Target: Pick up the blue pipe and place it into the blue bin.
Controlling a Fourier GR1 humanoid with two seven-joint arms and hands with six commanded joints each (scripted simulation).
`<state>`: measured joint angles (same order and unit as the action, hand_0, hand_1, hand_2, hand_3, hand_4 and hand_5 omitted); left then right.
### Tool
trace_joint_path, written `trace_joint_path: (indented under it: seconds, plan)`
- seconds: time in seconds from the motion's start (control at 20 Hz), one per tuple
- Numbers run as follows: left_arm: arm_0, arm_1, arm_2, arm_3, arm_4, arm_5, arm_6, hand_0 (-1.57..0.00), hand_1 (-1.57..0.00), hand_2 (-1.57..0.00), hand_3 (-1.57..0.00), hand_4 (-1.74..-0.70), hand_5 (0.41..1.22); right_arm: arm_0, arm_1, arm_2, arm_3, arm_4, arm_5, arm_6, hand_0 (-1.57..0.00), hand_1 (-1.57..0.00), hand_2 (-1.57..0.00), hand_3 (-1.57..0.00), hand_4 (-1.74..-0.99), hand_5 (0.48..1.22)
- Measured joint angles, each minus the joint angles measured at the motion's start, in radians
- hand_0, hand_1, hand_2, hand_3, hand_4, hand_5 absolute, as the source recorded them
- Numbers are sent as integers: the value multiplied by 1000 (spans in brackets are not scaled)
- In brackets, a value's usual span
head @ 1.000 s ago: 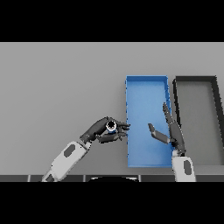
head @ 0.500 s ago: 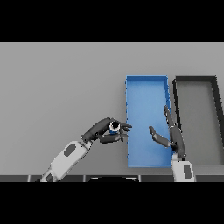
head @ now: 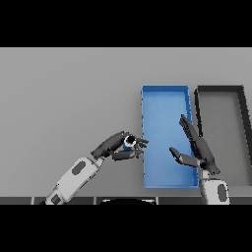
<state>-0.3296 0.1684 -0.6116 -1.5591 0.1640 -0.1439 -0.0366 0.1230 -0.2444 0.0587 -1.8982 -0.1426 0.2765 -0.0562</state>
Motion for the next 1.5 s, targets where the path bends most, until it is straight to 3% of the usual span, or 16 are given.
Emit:
trace_joint_path:
  seconds: [0.2, 0.5, 0.75, 0.9, 1.15, 1.35, 1.4, 1.45, 1.5]
  plan:
    - [12, -10, -18, 2, -12, 5, -7, -1571, -1571, -1571, -1439, -1731, 1221, -87, -98, 43, -95, -83, 94, 123, 1, 1, 1, 1, -1286, 520]
    - [-6, 10, -8, 1, -12, 7, 1, -1571, -1571, -1571, -1435, -1732, 1221, -276, -148, 134, -155, -179, 154, 297, 1, 1, 1, 1, -1297, 526]
    - [-13, 6, -1, 3, 11, -1, 3, -1571, -1571, -1571, -1441, -1731, 1221, -406, -132, 217, -135, -179, 212, 337, 1, 1, 1, 1, -1282, 530]
    - [-5, 14, -4, 14, 16, -23, -39, -1571, -1571, -1571, -1484, -1731, 1221, -486, -86, 264, -82, -174, 226, 379, 1, 1, 1, 1, -1251, 535]
    - [-28, 10, 4, 31, 43, -47, -30, -1571, -1571, -1571, -1515, -1733, 1221, -578, -15, 301, 11, -154, 228, 430, 1, 1, 1, 1, -1222, 512]
    - [-21, 14, 0, 28, 52, -52, -12, -1571, -1571, -1571, -1474, -1720, 1221, -634, 17, 317, 72, -153, 257, 430, -14, -36, -68, -11, -1241, 516]
    - [-23, 12, -1, 26, 63, -62, -13, -1571, -1567, -1571, -1395, -1717, 1221, -654, 24, 314, 101, -154, 269, 432, -54, -83, -115, -43, -1268, 519]
    - [-19, 12, -5, 31, 65, -74, -25, -1496, -1393, -1367, -1150, -1630, 1221, -669, 36, 321, 110, -155, 272, 433, -138, -166, -193, -106, -1308, 523]
    - [-27, 26, -1, 25, 38, -68, -62, -1236, -1120, -1093, -920, -1613, 1221, -679, 41, 323, 118, -165, 279, 440, -278, -313, -329, -228, -1352, 528]
